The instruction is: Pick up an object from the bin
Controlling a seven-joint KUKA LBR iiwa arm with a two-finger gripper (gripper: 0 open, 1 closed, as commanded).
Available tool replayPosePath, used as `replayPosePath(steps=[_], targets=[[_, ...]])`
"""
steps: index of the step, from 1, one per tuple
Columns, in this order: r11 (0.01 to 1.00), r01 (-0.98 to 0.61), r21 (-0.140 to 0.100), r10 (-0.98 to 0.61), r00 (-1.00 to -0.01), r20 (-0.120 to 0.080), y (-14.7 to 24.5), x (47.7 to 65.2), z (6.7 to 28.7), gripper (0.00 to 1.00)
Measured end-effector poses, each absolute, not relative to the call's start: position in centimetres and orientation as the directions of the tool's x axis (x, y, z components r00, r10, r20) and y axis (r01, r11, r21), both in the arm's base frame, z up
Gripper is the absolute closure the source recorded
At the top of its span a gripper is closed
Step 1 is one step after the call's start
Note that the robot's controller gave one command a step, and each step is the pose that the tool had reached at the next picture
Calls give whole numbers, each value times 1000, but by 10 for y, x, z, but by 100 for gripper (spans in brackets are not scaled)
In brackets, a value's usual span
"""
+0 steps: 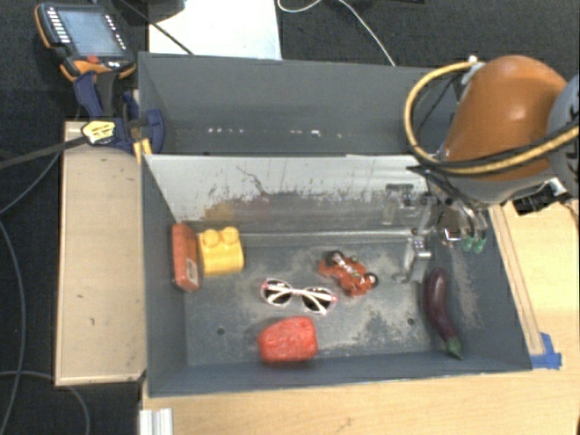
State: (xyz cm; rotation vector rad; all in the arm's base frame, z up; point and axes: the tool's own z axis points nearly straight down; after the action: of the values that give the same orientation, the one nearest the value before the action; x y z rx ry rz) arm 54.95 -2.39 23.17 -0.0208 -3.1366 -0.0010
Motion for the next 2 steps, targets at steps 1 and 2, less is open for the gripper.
replayPosePath(steps=[1,2], targets=[[1000,12,0,12,-1000,-4,-24,551,237,0],[991,133,2,133,-991,-2,16,561,145,0]])
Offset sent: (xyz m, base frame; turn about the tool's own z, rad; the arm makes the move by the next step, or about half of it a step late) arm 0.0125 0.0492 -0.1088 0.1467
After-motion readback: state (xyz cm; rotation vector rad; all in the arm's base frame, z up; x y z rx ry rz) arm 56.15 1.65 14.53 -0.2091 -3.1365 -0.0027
